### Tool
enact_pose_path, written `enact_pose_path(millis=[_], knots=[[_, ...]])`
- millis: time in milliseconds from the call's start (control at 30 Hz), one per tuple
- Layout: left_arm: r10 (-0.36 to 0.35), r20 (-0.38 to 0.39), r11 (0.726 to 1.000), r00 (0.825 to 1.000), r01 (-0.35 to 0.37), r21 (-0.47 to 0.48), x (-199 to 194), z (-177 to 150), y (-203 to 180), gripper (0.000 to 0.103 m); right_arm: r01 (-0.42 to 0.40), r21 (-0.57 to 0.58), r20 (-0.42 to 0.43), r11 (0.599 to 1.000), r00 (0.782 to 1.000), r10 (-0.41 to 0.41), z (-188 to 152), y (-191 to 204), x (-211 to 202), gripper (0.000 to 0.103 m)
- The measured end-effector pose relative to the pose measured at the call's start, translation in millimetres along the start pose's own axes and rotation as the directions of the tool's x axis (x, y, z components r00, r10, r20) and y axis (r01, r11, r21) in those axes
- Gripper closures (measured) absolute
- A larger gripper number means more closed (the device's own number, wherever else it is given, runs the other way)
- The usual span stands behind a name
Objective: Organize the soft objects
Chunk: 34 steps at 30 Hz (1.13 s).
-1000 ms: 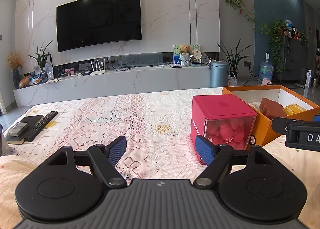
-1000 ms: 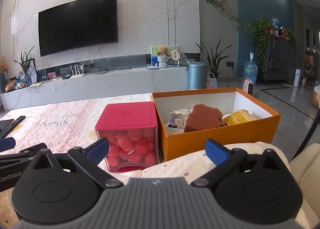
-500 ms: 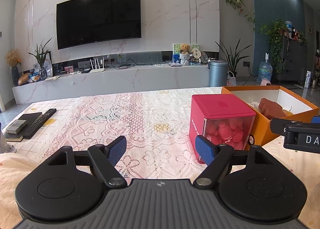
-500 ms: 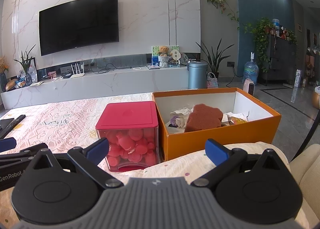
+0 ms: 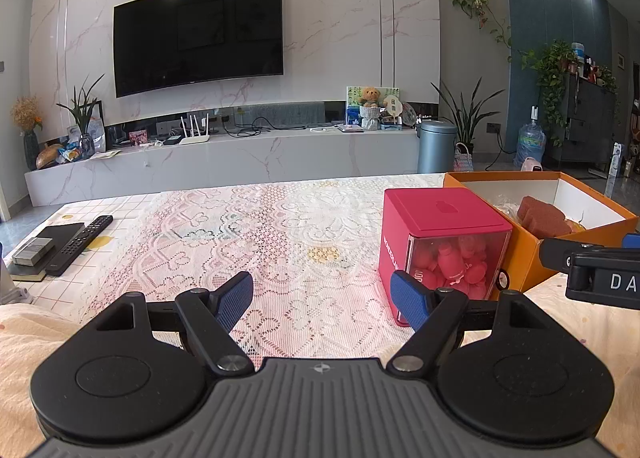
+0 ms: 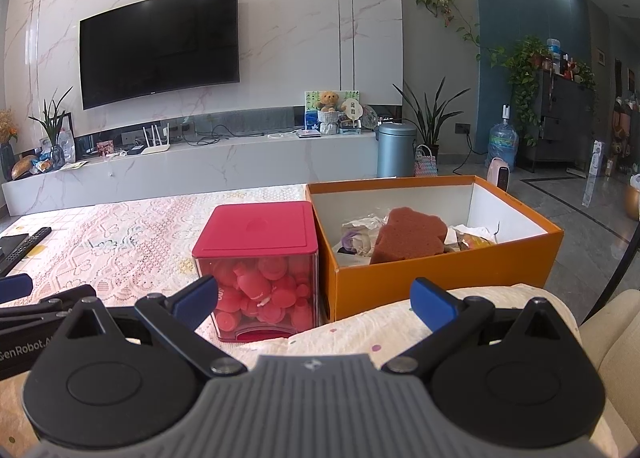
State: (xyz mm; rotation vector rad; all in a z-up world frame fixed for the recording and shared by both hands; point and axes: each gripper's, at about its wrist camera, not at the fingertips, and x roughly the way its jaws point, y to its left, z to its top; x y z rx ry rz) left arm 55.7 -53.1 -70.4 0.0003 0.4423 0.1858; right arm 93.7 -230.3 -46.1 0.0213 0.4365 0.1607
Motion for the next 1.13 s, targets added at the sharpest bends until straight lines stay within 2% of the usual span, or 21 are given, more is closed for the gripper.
enact_pose_path(millis=[1133], knots=[[-0.001, -0.006, 1.0, 1.0, 0.001, -0.016, -0.8, -3.0, -2.1, 0.011, -0.006, -0.007, -0.001, 1.0, 1.0, 0.006, -0.9, -2.1, 1.1, 0.003]])
